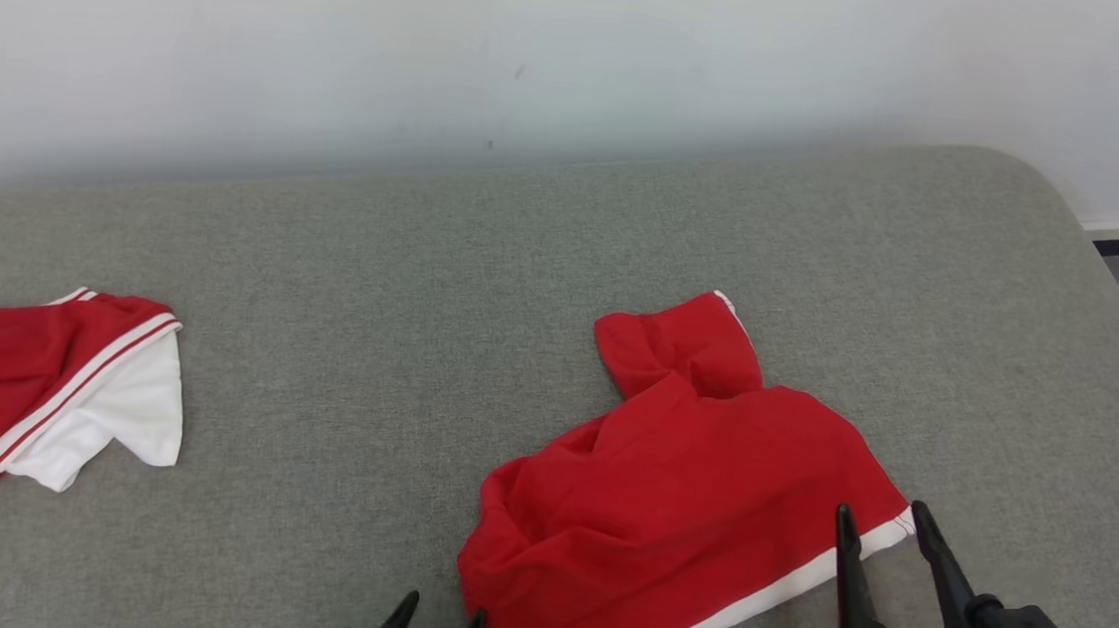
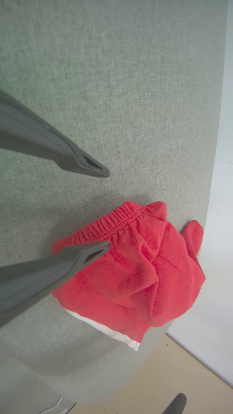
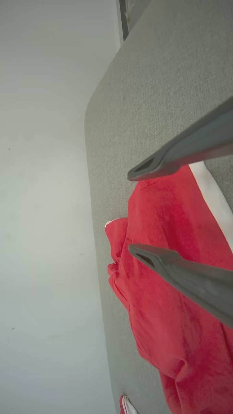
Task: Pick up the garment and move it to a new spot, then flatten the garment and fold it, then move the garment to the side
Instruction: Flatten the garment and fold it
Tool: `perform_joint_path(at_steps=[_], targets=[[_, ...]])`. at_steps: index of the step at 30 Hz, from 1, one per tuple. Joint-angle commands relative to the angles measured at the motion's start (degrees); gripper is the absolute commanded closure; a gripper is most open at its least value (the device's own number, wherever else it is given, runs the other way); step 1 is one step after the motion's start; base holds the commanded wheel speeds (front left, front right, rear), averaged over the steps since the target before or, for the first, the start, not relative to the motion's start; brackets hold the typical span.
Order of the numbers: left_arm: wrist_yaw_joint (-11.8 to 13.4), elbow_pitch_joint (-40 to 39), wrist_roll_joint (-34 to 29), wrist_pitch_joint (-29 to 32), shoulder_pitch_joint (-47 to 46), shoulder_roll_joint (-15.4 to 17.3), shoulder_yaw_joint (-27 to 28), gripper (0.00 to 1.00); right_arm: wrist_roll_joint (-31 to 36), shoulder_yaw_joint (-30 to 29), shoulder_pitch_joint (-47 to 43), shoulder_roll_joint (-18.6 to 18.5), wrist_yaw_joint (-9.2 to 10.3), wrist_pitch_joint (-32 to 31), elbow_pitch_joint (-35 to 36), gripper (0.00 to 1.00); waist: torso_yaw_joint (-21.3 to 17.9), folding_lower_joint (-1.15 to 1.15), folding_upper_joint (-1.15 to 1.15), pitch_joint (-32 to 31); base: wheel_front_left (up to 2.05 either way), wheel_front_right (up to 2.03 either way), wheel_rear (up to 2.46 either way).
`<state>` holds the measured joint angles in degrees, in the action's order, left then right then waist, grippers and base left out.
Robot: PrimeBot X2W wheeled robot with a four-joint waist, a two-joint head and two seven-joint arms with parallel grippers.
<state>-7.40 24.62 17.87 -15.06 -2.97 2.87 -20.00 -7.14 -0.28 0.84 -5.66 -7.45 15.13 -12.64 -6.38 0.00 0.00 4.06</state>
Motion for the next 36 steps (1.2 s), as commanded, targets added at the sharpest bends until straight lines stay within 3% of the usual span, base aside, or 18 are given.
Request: perform_joint_path(at_steps=[1,11,12,14,15,20,28,36], targets=[[0.0,1.0,1.7,-0.2,-0.8,0.1,-1.4,0.00,-0.5,0.6,-0.8,0.4,-0.08,0.0,0.1,0.00,-0.7,0.00,0.00,0.3,0.00,0.00,0.00],[0.0,4.1,6.3,-0.2,-2.1,0.0,-5.9,0.00,-0.9,1.2,-0.8,0.6,-0.08,0.0,-0.4,0.00,-1.8,0.00,0.00,0.4,0.00,0.00,0.00],[0.0,4.4,6.8,-0.2,-2.2,0.0,-6.6,0.11,-0.9,1.2,-0.8,0.5,-0.08,0.0,-0.4,0.00,-1.8,0.00,0.00,0.4,0.00,0.00,0.00],[0.0,4.8,8.1,-0.2,-2.9,0.1,-7.1,0.86,-0.9,1.1,-0.9,0.4,-0.08,0.0,-0.4,0.00,-1.8,0.00,0.00,0.4,0.00,0.00,0.00],[0.0,4.4,9.6,-0.2,-3.2,0.1,-7.1,1.00,-0.9,1.1,-1.0,0.3,-0.08,0.0,-0.4,0.00,-1.7,0.00,0.00,0.3,0.00,0.00,0.00],[0.0,1.7,9.4,-0.2,-4.0,0.4,-3.5,1.00,-0.7,0.5,-1.6,0.3,-0.08,0.0,-0.1,0.00,-1.0,0.00,0.00,0.1,0.00,0.00,0.00],[0.0,-3.5,3.3,-0.2,-5.2,3.7,4.7,1.00,-0.3,0.6,-1.6,0.8,-0.08,0.0,-0.4,0.00,0.3,0.00,0.00,-0.2,0.00,0.00,0.00],[0.0,-2.3,2.1,-0.2,-0.4,4.3,3.9,1.00,-0.8,0.7,-0.5,0.4,-0.08,0.0,-1.6,0.00,0.2,0.00,0.00,-0.3,0.00,0.00,0.00]])
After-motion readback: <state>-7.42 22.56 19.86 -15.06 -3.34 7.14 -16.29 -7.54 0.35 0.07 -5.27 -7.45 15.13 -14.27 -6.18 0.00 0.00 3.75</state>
